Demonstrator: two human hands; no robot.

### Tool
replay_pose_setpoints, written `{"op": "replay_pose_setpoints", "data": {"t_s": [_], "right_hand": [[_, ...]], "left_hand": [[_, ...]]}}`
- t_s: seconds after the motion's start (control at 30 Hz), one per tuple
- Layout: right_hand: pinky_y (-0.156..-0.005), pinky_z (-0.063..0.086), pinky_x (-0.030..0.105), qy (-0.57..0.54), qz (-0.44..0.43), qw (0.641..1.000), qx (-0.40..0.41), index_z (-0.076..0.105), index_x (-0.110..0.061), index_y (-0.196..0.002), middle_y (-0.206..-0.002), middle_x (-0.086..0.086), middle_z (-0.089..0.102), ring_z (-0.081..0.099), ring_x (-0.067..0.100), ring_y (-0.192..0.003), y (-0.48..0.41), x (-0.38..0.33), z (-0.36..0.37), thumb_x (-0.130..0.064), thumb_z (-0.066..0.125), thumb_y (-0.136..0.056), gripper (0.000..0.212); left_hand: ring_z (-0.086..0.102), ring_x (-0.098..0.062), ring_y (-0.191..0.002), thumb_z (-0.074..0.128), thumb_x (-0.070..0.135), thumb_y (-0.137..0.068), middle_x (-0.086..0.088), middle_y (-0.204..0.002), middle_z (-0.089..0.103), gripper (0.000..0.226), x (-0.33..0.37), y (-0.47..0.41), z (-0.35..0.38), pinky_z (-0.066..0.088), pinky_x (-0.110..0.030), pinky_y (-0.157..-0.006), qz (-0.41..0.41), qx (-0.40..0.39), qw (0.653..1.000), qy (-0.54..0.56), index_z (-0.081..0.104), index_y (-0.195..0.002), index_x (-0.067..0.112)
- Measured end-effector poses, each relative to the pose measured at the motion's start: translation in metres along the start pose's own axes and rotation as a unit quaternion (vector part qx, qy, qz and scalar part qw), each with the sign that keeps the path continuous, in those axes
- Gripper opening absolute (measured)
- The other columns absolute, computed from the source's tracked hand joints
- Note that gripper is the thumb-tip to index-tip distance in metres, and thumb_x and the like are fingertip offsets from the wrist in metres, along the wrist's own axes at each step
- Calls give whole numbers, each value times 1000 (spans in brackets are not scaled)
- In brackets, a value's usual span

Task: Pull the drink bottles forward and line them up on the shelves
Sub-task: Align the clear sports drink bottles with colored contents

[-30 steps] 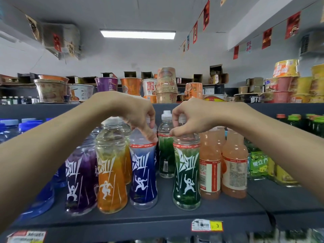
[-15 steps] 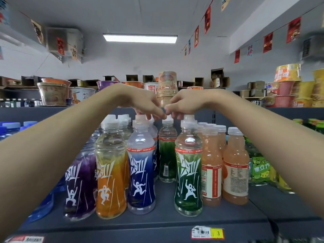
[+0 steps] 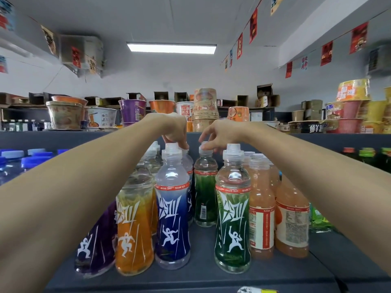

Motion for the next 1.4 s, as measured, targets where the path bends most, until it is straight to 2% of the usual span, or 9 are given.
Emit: {"op": "replay_pose_setpoints", "data": {"t_s": [0.2,0.47,0.57,0.67,0.77,0.93,1.13,1.27,1.4], "right_hand": [[-68,50,25,-38,2,999,15,63,-32,-109,-98,-10,67,65,6,-82,-3,6,7,-53,79,-81,38],[-77,46,26,-97,-12,995,-18,65,-30,-109,-115,-7,62,63,9,-93,6,4,6,-26,82,-84,30],[-80,49,28,-111,-7,994,-24,67,-28,-110,-113,-5,65,63,14,-100,6,6,6,-19,80,-84,30],[-80,50,30,-90,11,996,-23,67,-28,-113,-105,-11,65,64,7,-91,7,8,8,-44,84,-79,41],[-72,47,27,-44,13,999,-12,68,-26,-114,-95,-16,66,64,5,-86,5,8,11,-60,82,-73,55],[-84,54,34,-80,8,996,-31,72,-24,-109,-99,-10,72,68,11,-92,10,5,10,-49,83,-78,41],[-96,54,38,-96,6,994,-50,73,-22,-112,-103,-10,73,68,10,-96,15,1,8,-41,83,-81,37],[-94,53,36,-108,10,992,-66,75,-25,-110,-100,-13,75,69,9,-95,17,-1,6,-37,84,-81,32],[-81,48,26,-107,0,990,-87,74,-23,-113,-89,-27,73,68,-7,-80,19,-3,5,-35,82,-83,33]], "left_hand": [[74,-13,-77,79,35,-85,6,-80,74,22,1,0,-2,61,-29,-71,20,-11,1000,19,77,-98,18],[64,-9,-91,71,17,-92,11,-97,67,20,2,1,1,49,-22,-68,55,-33,996,62,74,-110,22],[62,-8,-89,74,26,-89,13,-94,64,12,-1,-2,5,48,-23,-66,50,-42,994,93,72,-102,27],[62,-9,-87,79,46,-83,15,-91,63,35,-1,-3,13,52,-25,-68,53,-48,994,81,72,-110,24],[65,-9,-85,80,49,-80,17,-86,64,50,2,-2,14,50,-24,-65,53,-53,996,55,74,-116,15],[63,-8,-83,81,43,-80,14,-84,66,50,9,1,9,47,-22,-61,43,-89,993,63,72,-115,8],[65,-23,-108,79,38,-83,1,-114,69,51,7,9,10,53,-27,-73,48,-111,989,87,71,-120,4],[64,-23,-111,80,35,-83,2,-117,68,48,8,13,7,53,-25,-70,51,-118,987,100,71,-120,6],[65,-20,-108,79,35,-84,4,-115,69,44,8,16,7,53,-23,-68,60,-113,987,100,72,-118,9]]}}
Point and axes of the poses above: each hand's wrist, its own y-axis away from the middle knuckle, its own z-axis out of the palm, x = y × z, the point moved 6 cm from there along -y, towards the middle knuckle
